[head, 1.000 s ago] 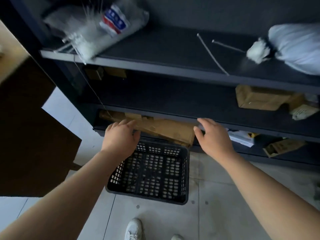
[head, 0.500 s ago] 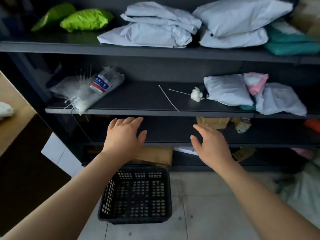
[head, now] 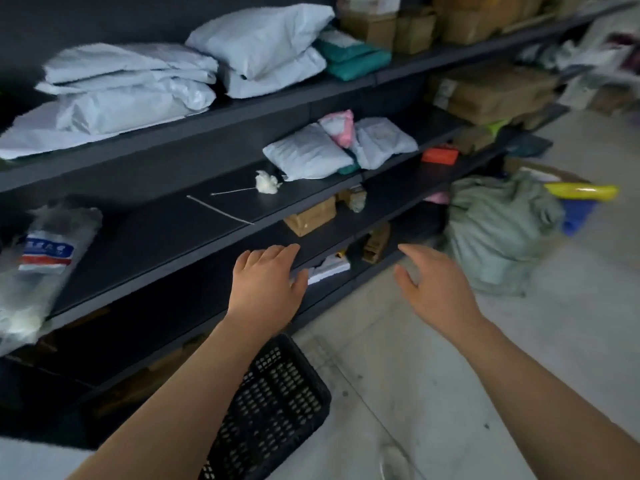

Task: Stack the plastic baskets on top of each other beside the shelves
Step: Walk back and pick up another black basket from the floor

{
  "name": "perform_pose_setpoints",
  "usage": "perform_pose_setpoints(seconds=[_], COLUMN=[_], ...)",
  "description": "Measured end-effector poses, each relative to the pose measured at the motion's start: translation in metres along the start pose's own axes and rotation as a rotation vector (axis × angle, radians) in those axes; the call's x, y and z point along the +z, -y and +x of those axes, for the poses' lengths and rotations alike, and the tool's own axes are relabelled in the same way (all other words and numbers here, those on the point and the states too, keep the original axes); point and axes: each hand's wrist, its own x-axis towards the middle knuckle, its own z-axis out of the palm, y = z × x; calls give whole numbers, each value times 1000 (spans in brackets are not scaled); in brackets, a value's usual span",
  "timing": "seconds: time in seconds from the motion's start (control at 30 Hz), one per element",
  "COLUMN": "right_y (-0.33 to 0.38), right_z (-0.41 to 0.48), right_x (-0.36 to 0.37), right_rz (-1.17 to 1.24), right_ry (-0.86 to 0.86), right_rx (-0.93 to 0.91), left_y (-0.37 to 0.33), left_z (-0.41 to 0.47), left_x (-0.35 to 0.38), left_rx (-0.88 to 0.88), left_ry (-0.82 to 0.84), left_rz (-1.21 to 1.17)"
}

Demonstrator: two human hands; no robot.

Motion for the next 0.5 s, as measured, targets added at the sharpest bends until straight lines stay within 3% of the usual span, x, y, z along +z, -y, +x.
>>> perform_pose_setpoints(seconds=[0.23,0.5], right_y=[-66,-137], right_z=[-96,-219], right_x=[-57,-139], right_rz=[-106,-202], right_ry=[-120,-300], right_rx=[354,693], left_y=[-88,-250], left_z=[2,-23], left_x=[36,67], left_rx=[319,676], left_ry=[125,190], left_rz=[-103,-169])
